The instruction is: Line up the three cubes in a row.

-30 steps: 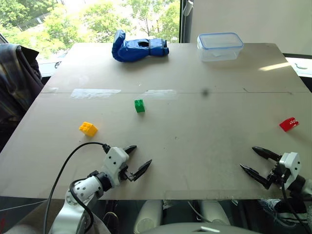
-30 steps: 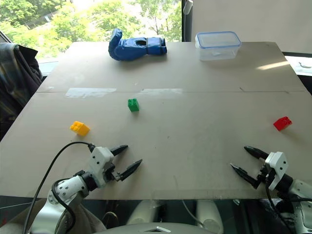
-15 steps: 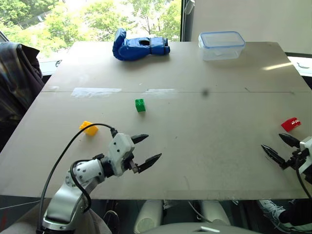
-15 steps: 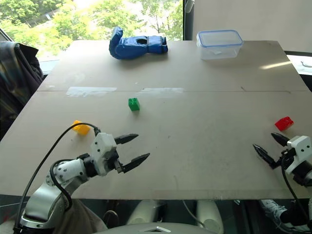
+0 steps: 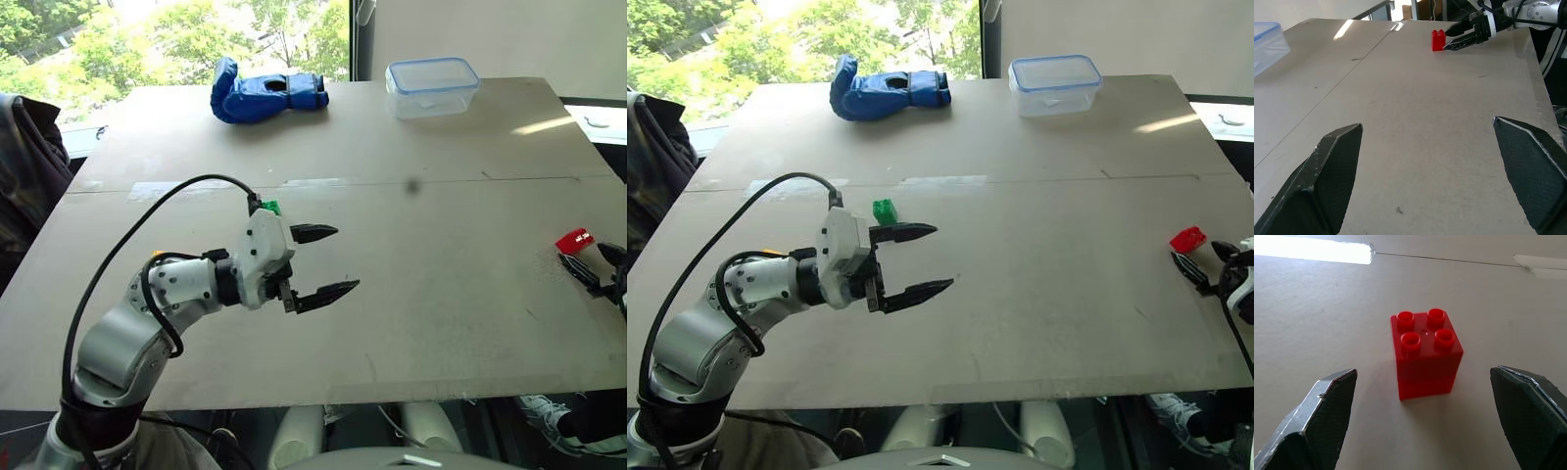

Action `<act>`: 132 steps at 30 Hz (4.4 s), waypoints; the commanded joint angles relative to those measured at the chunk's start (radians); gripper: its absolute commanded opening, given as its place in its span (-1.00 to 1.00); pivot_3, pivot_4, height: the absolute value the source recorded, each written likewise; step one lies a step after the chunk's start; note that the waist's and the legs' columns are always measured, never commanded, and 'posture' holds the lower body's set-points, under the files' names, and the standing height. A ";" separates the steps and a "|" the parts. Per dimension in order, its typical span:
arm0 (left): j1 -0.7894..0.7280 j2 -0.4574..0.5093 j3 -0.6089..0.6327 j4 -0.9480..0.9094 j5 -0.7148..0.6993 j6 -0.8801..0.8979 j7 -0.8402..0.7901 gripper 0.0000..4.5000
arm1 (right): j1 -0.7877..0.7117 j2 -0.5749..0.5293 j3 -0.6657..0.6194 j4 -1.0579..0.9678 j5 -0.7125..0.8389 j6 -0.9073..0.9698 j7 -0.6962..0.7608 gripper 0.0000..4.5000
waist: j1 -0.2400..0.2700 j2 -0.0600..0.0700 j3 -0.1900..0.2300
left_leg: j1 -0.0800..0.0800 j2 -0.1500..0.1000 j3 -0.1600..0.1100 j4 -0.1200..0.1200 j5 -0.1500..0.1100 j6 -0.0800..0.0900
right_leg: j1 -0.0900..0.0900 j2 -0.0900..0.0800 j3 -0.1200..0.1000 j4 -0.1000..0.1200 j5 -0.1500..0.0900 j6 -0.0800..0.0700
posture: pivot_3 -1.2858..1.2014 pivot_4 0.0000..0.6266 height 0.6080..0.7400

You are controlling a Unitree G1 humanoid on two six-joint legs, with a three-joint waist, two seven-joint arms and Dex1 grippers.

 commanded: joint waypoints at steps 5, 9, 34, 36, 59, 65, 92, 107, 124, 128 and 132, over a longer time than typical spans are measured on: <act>-0.010 0.028 0.016 -0.051 -0.021 0.017 0.003 0.94 | -0.087 -0.036 0.033 0.074 -0.035 -0.020 0.089 1.00 | 0.005 0.000 0.000 | -0.001 0.000 -0.001 0.000 0.000 -0.001 | 0.000 0.000 0.000 0.000 0.000 0.000 | 0.03 -0.52 1.00; 0.006 0.031 0.016 -0.052 -0.007 0.008 0.010 0.98 | -0.097 -0.038 0.029 0.088 -0.032 -0.009 0.091 0.61 | 0.004 0.000 0.000 | -0.001 0.000 -0.001 0.000 0.000 -0.001 | 0.000 -0.001 -0.001 0.000 0.000 0.000 | 0.03 -0.52 1.00; 0.188 0.084 0.046 -0.001 0.087 -0.188 -0.135 0.98 | -0.157 0.198 0.460 -0.267 -0.046 -0.109 0.636 -0.40 | 0.000 0.000 0.002 | -0.001 0.001 -0.002 0.001 0.002 -0.003 | -0.002 0.002 -0.001 0.002 0.001 0.000 | 0.03 -0.52 1.00; 0.205 0.092 0.071 -0.002 0.078 -0.193 -0.142 0.98 | -0.230 0.196 0.516 -0.169 -0.043 -0.149 0.671 -0.40 | 0.003 0.000 0.003 | -0.002 0.001 -0.002 0.001 0.002 -0.004 | -0.003 0.001 -0.001 0.002 0.001 -0.001 | 0.03 -0.52 1.00; 0.312 0.110 0.158 -0.052 0.032 -0.200 -0.165 0.98 | -0.432 0.212 0.599 0.148 -0.204 -0.189 0.614 -0.40 | 0.001 -0.002 0.002 | 0.000 0.001 -0.002 0.002 0.003 -0.005 | -0.003 0.000 -0.001 0.005 0.002 -0.003 | 0.03 -0.52 1.00; 0.295 0.116 0.157 -0.033 0.037 -0.203 -0.187 0.98 | -0.424 0.210 0.599 0.116 -0.215 -0.290 0.657 -0.40 | 0.002 -0.002 0.002 | 0.000 0.001 -0.002 0.002 0.003 -0.005 | -0.003 0.000 -0.001 0.005 0.002 -0.003 | 0.03 -0.52 1.00; 0.289 0.093 0.147 -0.057 0.028 -0.188 -0.141 0.98 | -0.626 0.186 0.881 0.244 -0.027 -0.368 0.676 -0.40 | -0.001 -0.001 0.003 | -0.004 0.002 -0.002 0.001 0.003 -0.006 | -0.007 0.000 -0.001 0.005 0.002 -0.003 | 0.03 -0.52 1.00; 0.252 0.099 0.120 -0.033 0.029 -0.191 -0.156 0.98 | -0.629 0.165 0.849 0.272 -0.036 -0.457 0.676 0.66 | -0.001 -0.001 0.003 | -0.005 0.002 -0.002 0.001 0.003 -0.006 | -0.008 0.001 -0.001 0.005 0.002 -0.003 | 0.03 -0.52 1.00; 0.254 0.094 0.106 -0.025 0.053 -0.201 -0.155 0.98 | -0.672 0.220 0.829 0.336 -0.084 -0.553 0.676 0.66 | -0.002 -0.001 0.003 | -0.005 0.002 -0.001 0.001 0.004 -0.006 | -0.008 0.001 -0.001 0.006 0.002 -0.003 | 0.03 -0.52 1.00; 0.257 0.092 0.104 -0.029 0.052 -0.201 -0.146 0.98 | -0.683 0.223 0.815 0.352 -0.109 -0.573 0.676 0.09 | -0.002 0.000 0.003 | -0.005 0.002 -0.002 0.001 0.004 -0.006 | -0.008 0.001 -0.001 0.006 0.002 -0.003 | 0.03 -0.52 1.00; 0.259 0.094 0.104 -0.026 0.053 -0.205 -0.145 0.98 | -0.688 0.230 0.798 0.367 -0.127 -0.596 0.676 0.09 | -0.002 0.000 0.003 | -0.004 0.002 -0.002 0.001 0.004 -0.006 | -0.008 0.001 0.000 0.006 0.002 -0.003 | 0.03 -0.52 1.00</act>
